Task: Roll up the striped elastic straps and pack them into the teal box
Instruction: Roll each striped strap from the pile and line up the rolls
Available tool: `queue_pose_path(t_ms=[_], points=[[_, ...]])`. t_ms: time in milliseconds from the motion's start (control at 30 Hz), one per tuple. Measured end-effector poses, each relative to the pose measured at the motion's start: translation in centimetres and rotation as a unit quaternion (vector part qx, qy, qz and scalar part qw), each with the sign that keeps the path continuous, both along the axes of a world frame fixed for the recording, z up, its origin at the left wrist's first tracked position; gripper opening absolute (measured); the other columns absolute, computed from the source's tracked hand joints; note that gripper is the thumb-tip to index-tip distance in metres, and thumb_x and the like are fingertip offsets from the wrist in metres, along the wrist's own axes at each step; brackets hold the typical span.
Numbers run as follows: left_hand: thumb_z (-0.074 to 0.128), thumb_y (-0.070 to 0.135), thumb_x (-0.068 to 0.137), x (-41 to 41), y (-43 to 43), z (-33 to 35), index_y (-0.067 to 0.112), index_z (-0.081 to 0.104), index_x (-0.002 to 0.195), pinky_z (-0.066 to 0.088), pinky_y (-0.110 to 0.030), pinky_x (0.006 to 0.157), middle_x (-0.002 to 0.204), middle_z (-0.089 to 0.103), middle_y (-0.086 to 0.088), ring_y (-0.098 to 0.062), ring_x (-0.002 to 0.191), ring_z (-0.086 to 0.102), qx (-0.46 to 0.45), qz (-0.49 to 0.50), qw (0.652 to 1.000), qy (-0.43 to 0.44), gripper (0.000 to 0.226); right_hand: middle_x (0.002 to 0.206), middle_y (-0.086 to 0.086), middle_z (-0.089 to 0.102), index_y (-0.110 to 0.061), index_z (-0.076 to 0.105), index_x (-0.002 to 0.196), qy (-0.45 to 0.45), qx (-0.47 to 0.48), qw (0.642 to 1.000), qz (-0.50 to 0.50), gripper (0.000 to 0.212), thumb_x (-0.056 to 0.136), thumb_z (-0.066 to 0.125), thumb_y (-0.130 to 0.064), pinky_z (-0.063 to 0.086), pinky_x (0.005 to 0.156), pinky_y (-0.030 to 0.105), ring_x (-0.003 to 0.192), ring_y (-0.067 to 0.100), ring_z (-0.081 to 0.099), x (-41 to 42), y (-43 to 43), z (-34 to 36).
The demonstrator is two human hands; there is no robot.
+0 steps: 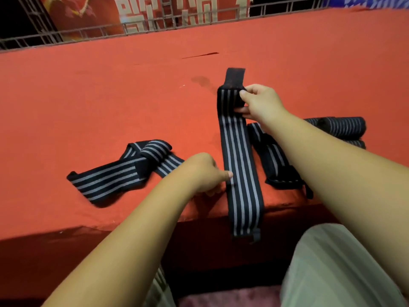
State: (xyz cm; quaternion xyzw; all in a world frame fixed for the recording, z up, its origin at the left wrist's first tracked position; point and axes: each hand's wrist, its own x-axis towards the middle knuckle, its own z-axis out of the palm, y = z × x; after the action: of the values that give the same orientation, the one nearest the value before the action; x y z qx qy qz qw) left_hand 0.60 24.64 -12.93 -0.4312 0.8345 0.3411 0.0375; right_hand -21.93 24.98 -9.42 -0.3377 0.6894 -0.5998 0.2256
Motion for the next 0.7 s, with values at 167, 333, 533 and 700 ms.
queue_pose_path(t_ms=[167, 333, 533, 700], points=[[0.066, 0.034, 0.106, -3.5, -6.0, 1.3, 0.003, 0.075, 0.091, 0.063, -0.039, 0.063, 0.091, 0.083, -0.013, -0.033, 0.073, 0.076, 0.003, 0.037, 0.996, 0.084, 0.036, 0.107, 0.005, 0.074, -0.026, 0.066, 0.097, 0.013, 0.086, 0.996, 0.008, 0.014, 0.108, 0.059, -0.022, 0.065, 0.092, 0.051, 0.09, 0.031, 0.081, -1.6, -2.5, -0.8], [0.065, 0.021, 0.103, -7.4, -11.1, 0.1, -0.004, 0.074, 0.099, 0.063, -0.041, 0.067, 0.097, 0.079, -0.028, -0.039, 0.078, 0.075, -0.046, 0.044, 0.991, 0.119, 0.027, 0.125, 0.014, 0.072, -0.017, 0.066, 0.127, 0.045, 0.188, 0.979, 0.062, 0.02, 0.111, 0.056, -0.018, 0.064, 0.069, 0.04, 0.071, 0.026, 0.077, -3.8, -5.0, -1.9], [0.071, 0.02, 0.104, -11.2, -15.3, -2.6, 0.002, 0.057, 0.146, 0.065, -0.052, 0.087, 0.104, 0.071, -0.012, -0.035, 0.093, 0.077, 0.001, 0.095, 0.976, 0.197, 0.047, 0.115, 0.01, 0.073, -0.015, 0.07, 0.12, 0.113, 0.245, 0.958, 0.095, 0.017, 0.11, 0.056, -0.017, 0.051, 0.043, 0.025, 0.067, 0.021, 0.079, -5.8, -6.7, -2.1], [0.073, 0.018, 0.104, -13.2, -16.5, -2.9, 0.003, 0.061, 0.141, 0.056, -0.024, 0.053, 0.095, 0.068, -0.003, -0.018, 0.074, 0.069, -0.012, 0.139, 0.953, 0.27, 0.042, 0.097, 0.008, 0.073, -0.019, 0.075, 0.103, 0.172, 0.266, 0.944, 0.095, 0.012, 0.106, 0.063, -0.017, 0.043, 0.045, 0.022, 0.059, 0.019, 0.065, -7.2, -7.7, -2.2]])
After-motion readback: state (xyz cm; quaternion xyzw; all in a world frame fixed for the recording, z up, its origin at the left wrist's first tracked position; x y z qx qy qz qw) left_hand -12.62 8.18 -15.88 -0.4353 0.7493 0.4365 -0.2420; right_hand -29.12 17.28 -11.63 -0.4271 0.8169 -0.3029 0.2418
